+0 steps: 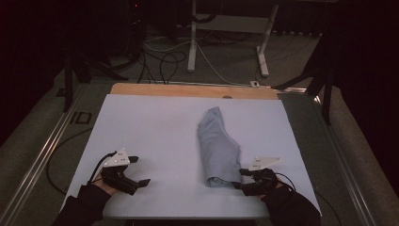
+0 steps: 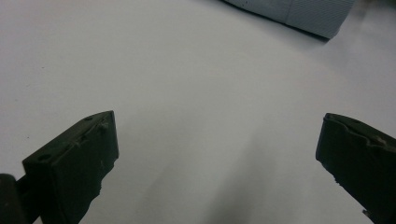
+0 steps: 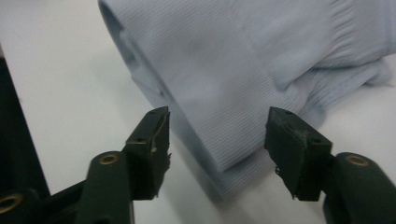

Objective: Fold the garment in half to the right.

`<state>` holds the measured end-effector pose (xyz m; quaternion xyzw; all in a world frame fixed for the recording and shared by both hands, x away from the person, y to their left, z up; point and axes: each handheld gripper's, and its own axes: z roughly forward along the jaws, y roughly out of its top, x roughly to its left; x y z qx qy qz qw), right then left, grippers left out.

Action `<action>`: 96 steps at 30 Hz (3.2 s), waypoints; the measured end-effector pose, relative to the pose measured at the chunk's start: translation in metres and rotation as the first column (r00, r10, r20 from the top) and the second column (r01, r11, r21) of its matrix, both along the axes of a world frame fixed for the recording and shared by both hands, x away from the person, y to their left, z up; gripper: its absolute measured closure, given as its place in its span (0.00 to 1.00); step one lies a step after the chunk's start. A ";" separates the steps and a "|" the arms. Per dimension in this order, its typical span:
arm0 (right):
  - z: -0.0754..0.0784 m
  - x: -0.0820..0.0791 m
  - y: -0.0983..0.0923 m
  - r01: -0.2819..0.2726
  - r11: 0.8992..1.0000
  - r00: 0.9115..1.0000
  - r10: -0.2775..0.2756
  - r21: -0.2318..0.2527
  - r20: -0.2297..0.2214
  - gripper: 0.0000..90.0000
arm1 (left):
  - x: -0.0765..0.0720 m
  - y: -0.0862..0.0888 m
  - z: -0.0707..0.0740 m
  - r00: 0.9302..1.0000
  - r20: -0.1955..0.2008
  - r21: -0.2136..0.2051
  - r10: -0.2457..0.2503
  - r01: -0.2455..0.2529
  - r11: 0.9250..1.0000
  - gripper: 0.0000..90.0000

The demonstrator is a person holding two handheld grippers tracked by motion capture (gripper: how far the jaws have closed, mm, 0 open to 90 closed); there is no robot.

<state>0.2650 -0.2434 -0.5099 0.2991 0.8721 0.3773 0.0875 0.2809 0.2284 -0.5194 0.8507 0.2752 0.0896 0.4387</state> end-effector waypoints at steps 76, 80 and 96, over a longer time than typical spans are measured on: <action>-0.005 0.011 -0.047 0.090 0.971 0.986 -0.118 0.222 0.116 0.10 | -0.003 0.001 0.003 0.999 0.028 -0.024 -0.031 0.032 0.999 0.01; -0.008 0.010 -0.050 0.102 0.974 0.984 -0.129 0.201 0.122 0.10 | -0.004 0.001 0.004 0.999 0.031 -0.025 -0.029 0.030 0.999 0.01; -0.014 0.001 -0.058 0.135 0.972 0.984 -0.154 0.193 0.090 0.09 | -0.005 0.003 0.004 0.999 0.038 -0.034 -0.011 0.012 0.999 0.01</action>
